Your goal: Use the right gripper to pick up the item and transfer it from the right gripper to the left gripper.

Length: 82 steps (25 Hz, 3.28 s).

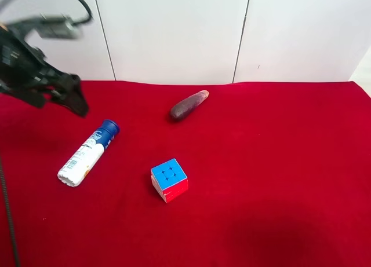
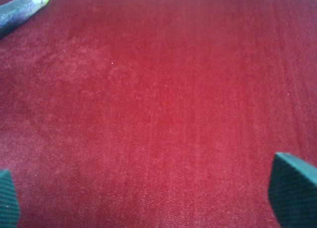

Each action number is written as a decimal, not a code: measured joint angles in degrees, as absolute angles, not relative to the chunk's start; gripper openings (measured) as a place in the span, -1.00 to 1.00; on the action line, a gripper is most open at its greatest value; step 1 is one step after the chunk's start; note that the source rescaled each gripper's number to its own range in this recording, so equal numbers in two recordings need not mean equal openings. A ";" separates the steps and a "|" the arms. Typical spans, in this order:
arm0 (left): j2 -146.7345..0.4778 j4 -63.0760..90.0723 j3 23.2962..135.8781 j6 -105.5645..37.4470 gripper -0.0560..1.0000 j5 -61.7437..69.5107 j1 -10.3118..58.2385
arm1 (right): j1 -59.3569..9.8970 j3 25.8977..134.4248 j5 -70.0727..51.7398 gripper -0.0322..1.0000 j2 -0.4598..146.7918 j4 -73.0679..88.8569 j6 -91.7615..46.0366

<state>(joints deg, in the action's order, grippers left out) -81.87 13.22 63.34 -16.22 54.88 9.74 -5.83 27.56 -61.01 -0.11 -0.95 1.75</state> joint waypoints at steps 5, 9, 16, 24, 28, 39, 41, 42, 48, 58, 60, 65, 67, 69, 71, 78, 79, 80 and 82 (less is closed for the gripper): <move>-69.71 10.00 63.34 -14.06 1.00 62.40 9.74 | -5.83 27.56 -61.01 1.00 -0.11 -0.95 1.75; -61.25 8.01 63.34 -11.87 1.00 66.66 9.74 | -5.83 27.56 -61.01 1.00 -0.11 -0.95 1.75; -47.65 7.44 58.42 -7.72 1.00 69.28 9.74 | -5.83 27.56 -61.01 1.00 -0.11 -0.95 1.75; -25.02 7.25 42.31 -6.07 1.00 69.36 9.74 | -5.83 27.56 -61.01 1.00 -0.11 -0.95 1.75; -14.38 7.18 38.50 -6.07 1.00 69.40 9.74 | -5.83 27.56 -61.01 1.00 -0.11 -0.95 1.75; 0.23 6.33 35.21 -6.46 1.00 69.23 9.74 | -5.83 27.56 -61.01 1.00 -0.11 -0.95 1.75; 0.29 5.68 33.73 -6.46 1.00 68.53 9.74 | -5.83 27.56 -61.01 1.00 -0.11 -0.95 1.75; 0.29 5.28 32.84 -6.46 1.00 67.71 9.74 | -5.83 27.56 -61.01 1.00 -0.11 -0.95 1.75; 0.29 4.26 29.63 -6.46 1.00 62.03 9.74 | -5.83 27.56 -61.01 1.00 -0.11 -0.95 1.75; 0.29 4.12 29.31 -6.46 1.00 61.34 9.74 | -5.83 27.56 -61.01 1.00 -0.11 -0.95 1.75; 0.29 4.12 29.31 -6.46 1.00 61.34 9.61 | -5.83 27.56 -61.01 1.00 -0.11 -0.95 1.75; 0.29 4.12 29.31 -6.46 1.00 61.34 4.69 | -5.83 27.56 -61.01 1.00 -0.11 -0.95 1.75; 0.29 4.12 29.31 -6.46 1.00 61.34 1.51 | -5.83 27.56 -61.01 1.00 -0.11 -0.95 1.75; 0.29 4.12 29.31 -6.46 1.00 61.34 -0.63 | -5.83 27.56 -61.01 1.00 -0.11 -0.95 1.75; 0.29 4.12 29.31 -6.46 1.00 61.34 -1.45 | -5.83 27.56 -61.01 1.00 -0.11 -0.95 1.75; 0.29 4.12 29.31 -6.46 1.00 61.34 -1.71 | -5.83 27.56 -61.01 1.00 -0.11 -0.95 1.75; 0.29 4.12 29.31 -6.46 1.00 61.34 -1.71 | -5.83 27.56 -61.01 1.00 -0.11 -0.95 1.75; 0.29 4.12 29.31 -6.46 1.00 61.34 -1.71 | -5.83 27.56 -61.01 1.00 -0.11 -0.95 1.75; 0.29 4.12 29.31 -6.46 1.00 61.34 -1.71 | -5.83 27.56 -61.01 1.00 -0.11 -0.95 1.75</move>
<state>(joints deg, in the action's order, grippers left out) 0.29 4.12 29.31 -6.46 61.34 -1.71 -5.83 27.56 -61.01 -0.11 -0.95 1.75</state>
